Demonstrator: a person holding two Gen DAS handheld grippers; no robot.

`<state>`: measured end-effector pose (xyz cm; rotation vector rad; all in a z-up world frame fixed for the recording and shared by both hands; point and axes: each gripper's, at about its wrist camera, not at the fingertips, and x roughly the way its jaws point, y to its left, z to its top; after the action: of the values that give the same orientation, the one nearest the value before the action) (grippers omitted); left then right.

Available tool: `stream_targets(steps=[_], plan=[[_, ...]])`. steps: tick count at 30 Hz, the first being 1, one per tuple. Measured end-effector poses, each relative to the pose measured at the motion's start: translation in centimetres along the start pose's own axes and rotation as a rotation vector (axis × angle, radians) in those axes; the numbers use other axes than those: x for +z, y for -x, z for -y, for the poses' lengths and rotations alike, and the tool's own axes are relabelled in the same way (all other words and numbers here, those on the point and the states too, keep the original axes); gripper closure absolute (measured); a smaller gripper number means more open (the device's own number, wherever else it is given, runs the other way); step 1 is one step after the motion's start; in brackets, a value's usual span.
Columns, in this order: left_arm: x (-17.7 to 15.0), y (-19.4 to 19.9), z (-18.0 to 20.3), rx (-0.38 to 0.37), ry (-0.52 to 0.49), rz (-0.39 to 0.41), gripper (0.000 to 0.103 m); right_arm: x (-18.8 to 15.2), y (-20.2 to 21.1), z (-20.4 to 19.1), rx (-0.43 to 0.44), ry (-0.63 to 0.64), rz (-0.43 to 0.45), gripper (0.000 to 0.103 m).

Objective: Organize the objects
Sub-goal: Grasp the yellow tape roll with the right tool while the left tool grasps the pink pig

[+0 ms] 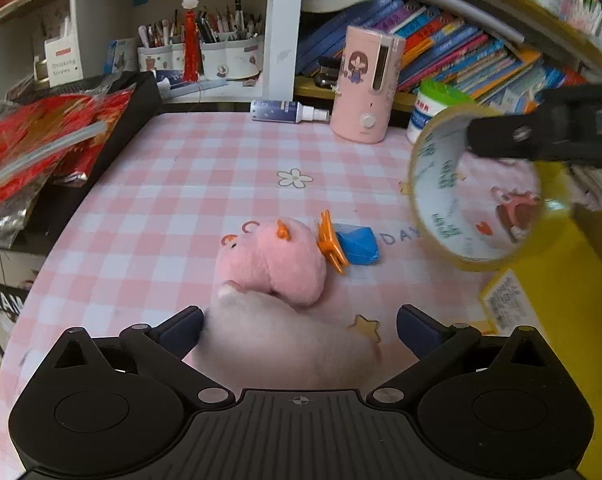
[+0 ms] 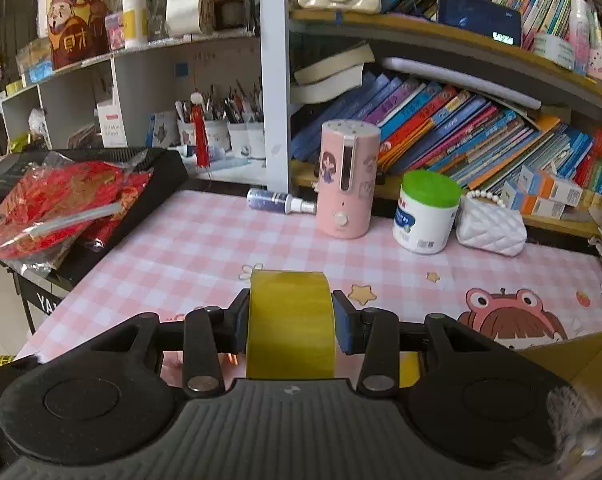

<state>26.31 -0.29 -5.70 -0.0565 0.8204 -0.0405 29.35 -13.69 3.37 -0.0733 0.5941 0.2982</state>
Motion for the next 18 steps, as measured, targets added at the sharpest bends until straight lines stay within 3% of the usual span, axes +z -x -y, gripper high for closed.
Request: stream_targets(steps=[5, 7, 9, 10, 11, 18], plan=[[-0.5, -2.6, 0.7, 0.090, -0.108, -0.069, 0.001, -0.3, 0.1, 0.7, -0.006, -0.019, -0.017, 0.064], [-1.0, -2.9, 0.4, 0.106, -0.102, -0.082, 0.002, -0.5, 0.1, 0.8, -0.007, -0.027, -0.025, 0.064], [-1.3, -2.5, -0.3, 0.097, -0.072, -0.067, 0.013, -0.6, 0.1, 1.0, -0.007, -0.031, -0.027, 0.064], [-1.2, -2.3, -0.6, 0.094, -0.065, -0.066, 0.028, -0.7, 0.1, 0.9, -0.008, -0.032, -0.028, 0.064], [-1.2, -2.2, -0.9, 0.091, -0.056, -0.073, 0.034, -0.8, 0.1, 0.9, -0.008, -0.033, -0.030, 0.064], [-1.7, 0.9, -2.6, 0.061, -0.013, -0.033, 0.040, -1.1, 0.2, 0.0, 0.021, -0.022, -0.036, 0.064]])
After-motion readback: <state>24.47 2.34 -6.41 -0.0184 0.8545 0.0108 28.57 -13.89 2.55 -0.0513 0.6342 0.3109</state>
